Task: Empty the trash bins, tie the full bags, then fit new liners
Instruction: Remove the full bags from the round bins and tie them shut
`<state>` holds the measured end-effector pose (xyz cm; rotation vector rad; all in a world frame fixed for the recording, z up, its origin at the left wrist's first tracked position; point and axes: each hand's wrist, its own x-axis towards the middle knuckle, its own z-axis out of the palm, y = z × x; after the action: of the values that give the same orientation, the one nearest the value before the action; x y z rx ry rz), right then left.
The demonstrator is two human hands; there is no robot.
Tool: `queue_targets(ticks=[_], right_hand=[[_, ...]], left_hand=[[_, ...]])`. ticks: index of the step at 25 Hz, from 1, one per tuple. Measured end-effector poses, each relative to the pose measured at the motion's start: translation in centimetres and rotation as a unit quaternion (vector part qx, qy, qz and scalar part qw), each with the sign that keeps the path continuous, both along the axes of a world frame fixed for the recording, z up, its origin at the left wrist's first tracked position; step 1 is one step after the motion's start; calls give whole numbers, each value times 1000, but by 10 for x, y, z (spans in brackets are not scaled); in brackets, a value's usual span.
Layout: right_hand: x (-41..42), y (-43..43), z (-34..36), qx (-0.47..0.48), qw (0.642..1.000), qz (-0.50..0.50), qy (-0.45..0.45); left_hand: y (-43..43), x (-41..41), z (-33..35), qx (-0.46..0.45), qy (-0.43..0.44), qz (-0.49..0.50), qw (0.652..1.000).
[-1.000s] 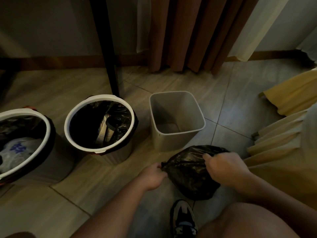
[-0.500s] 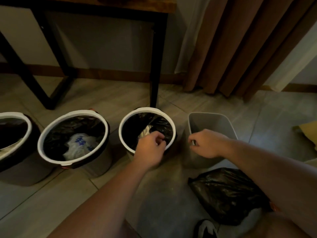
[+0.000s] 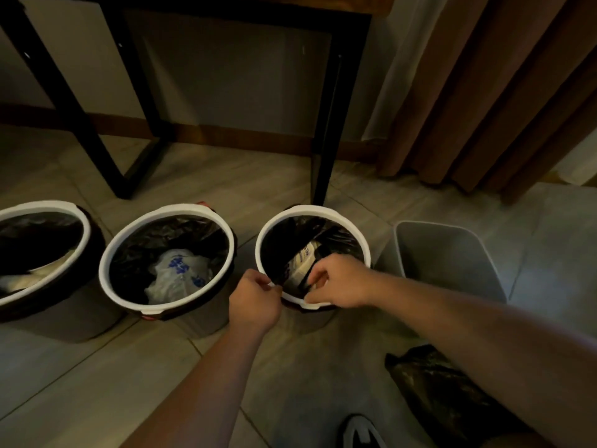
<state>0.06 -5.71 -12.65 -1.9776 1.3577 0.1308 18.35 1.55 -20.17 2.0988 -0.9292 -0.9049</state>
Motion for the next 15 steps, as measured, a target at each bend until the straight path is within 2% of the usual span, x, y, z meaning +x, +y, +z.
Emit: queue_targets(ticks=[2,6,9,12,15], right_hand=[[9,10,-16,-70,992,77,68],[18,18,-25,-94,979,122,131],[17,25,-28,-126,975,131,132],[13,29,-31,-150,972,131,126],[15,33,-31,-178,964,155,122]], left_hand=[[0,-4,-9,8,23,5,1000],[4,-9,-12,13,111,6,994],[6,-10,-13,0,200,74,977],[7,-11,-8,-4,315,114,942],[8,-11,-7,-13,365,133,921]])
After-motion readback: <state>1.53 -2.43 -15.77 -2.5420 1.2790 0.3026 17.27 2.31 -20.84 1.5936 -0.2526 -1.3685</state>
